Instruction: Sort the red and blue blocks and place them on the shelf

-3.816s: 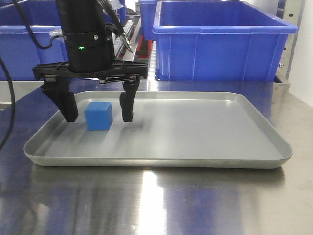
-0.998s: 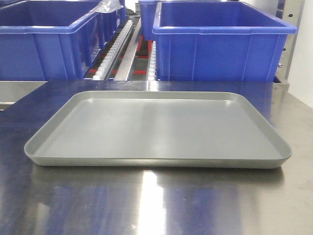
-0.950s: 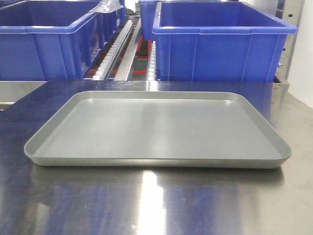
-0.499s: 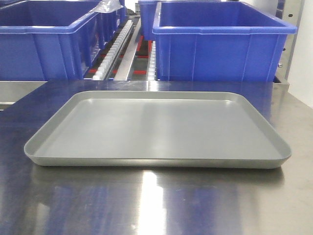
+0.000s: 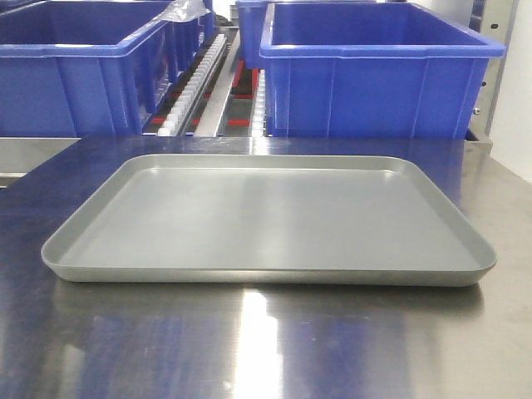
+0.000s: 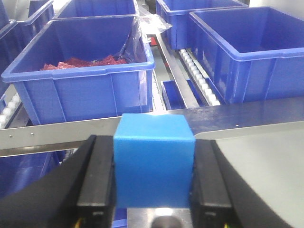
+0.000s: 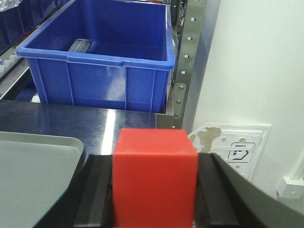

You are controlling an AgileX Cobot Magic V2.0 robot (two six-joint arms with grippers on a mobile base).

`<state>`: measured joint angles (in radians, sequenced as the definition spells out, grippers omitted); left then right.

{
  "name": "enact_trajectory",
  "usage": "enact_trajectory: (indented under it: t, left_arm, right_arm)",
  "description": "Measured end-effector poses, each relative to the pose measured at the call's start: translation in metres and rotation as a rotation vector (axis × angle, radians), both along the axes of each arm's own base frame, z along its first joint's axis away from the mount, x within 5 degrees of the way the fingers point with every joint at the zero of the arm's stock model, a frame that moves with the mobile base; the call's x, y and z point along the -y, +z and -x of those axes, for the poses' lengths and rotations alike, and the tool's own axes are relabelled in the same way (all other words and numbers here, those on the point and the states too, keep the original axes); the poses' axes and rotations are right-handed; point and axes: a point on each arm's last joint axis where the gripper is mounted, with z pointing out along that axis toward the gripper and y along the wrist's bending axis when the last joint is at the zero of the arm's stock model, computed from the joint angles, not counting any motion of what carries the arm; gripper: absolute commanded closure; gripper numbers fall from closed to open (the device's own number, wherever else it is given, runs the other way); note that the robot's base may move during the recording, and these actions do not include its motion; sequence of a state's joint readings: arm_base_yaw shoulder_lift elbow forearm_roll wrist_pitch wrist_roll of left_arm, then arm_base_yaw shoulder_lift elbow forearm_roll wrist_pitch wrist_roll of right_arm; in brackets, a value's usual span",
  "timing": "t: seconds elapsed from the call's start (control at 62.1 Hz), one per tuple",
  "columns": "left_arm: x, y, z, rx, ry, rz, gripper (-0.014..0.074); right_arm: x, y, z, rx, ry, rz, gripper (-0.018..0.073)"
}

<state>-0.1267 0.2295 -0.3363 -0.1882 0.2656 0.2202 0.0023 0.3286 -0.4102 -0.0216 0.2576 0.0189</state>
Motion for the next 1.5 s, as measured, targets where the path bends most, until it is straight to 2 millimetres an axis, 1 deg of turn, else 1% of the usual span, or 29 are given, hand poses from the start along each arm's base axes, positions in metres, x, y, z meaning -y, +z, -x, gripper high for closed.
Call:
enact_trajectory:
  t: [1.497]
  left_arm:
    - [0.0, 0.0, 0.0001, 0.001, 0.0, -0.001, 0.0473]
  right_arm:
    - [0.0, 0.0, 0.0, 0.0, 0.0, 0.0, 0.0501]
